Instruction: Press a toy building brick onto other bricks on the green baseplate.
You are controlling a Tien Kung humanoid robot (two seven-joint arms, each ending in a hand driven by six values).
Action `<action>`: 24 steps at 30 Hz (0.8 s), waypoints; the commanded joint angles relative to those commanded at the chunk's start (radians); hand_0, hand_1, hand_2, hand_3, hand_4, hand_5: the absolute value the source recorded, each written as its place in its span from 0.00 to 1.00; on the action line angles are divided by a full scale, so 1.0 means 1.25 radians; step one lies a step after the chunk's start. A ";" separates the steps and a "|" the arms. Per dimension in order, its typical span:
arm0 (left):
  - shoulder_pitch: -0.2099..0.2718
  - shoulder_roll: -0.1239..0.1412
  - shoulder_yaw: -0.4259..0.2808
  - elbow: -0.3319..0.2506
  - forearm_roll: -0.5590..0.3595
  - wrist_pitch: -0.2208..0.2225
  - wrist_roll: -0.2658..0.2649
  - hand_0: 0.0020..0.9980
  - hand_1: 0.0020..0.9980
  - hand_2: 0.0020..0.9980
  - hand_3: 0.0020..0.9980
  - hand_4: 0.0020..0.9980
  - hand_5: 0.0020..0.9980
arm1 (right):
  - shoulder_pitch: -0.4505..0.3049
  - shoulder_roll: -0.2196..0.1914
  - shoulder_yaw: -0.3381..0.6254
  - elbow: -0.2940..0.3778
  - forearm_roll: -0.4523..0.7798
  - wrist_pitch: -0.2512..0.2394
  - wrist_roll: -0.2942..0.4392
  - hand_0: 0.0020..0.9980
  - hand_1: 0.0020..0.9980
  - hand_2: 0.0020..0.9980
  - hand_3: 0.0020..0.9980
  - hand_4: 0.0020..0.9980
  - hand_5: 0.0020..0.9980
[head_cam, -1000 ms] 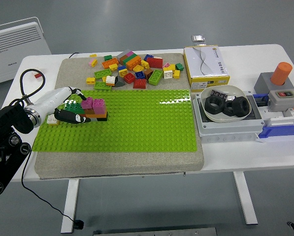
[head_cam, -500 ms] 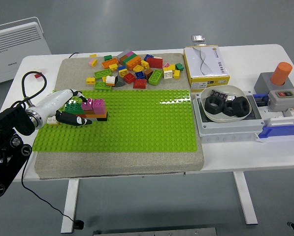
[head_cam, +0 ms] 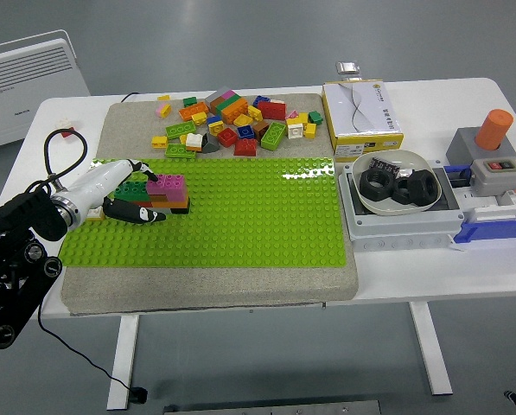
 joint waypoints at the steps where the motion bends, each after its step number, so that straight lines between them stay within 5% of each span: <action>1: 0.001 0.000 0.000 0.000 0.000 0.000 0.000 0.98 0.97 0.93 0.70 0.99 0.31 | 0.000 0.000 0.000 0.000 0.000 0.000 0.000 0.68 0.62 0.64 0.68 0.72 0.91; 16: 0.013 0.001 -0.007 0.002 0.000 0.005 -0.003 0.98 0.97 0.93 0.69 0.98 0.30 | -0.004 0.003 0.000 -0.003 0.000 0.000 0.002 0.68 0.62 0.64 0.68 0.72 0.91; 24: 0.033 -0.016 -0.061 -0.026 -0.006 0.012 -0.013 0.98 0.97 0.92 0.68 0.98 0.30 | -0.007 0.004 0.000 -0.004 0.000 0.001 0.004 0.68 0.62 0.65 0.68 0.73 0.91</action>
